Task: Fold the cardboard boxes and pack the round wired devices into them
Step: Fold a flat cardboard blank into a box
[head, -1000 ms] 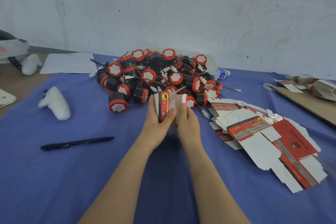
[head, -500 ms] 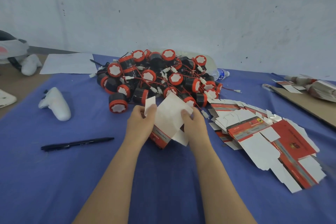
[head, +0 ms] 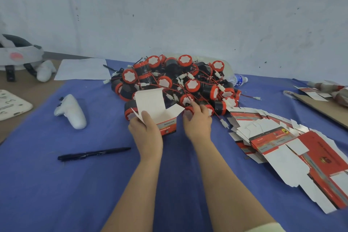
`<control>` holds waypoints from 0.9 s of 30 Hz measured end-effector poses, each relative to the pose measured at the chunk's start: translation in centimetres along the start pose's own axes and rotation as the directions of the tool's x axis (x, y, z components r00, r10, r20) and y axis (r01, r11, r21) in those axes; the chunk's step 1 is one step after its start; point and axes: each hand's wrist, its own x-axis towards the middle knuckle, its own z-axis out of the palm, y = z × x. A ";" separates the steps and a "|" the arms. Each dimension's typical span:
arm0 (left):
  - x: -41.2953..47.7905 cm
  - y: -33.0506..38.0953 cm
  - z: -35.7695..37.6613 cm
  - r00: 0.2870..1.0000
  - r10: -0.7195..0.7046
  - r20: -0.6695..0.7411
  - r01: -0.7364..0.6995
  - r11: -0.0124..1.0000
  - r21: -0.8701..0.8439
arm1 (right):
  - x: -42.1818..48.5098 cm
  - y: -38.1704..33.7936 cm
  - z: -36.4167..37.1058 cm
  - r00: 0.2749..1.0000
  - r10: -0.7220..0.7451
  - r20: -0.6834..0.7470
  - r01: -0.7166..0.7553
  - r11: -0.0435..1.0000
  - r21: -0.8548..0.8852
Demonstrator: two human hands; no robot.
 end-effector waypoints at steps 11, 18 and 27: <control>-1.0 -0.6 0.7 0.992 0.098 0.083 -0.106 0.989 0.102 | -1.6 -1.4 -4.1 0.972 0.235 -0.030 -0.046 0.309 0.950; -1.9 -1.3 1.0 0.947 0.182 0.263 -0.258 0.922 0.288 | -4.0 -1.9 -6.0 0.975 0.224 -0.008 -0.025 0.145 0.989; -2.4 -1.5 0.9 0.875 0.071 0.480 -0.303 0.853 0.425 | -4.8 -1.3 -1.7 0.986 -0.063 -0.153 0.067 0.998 0.016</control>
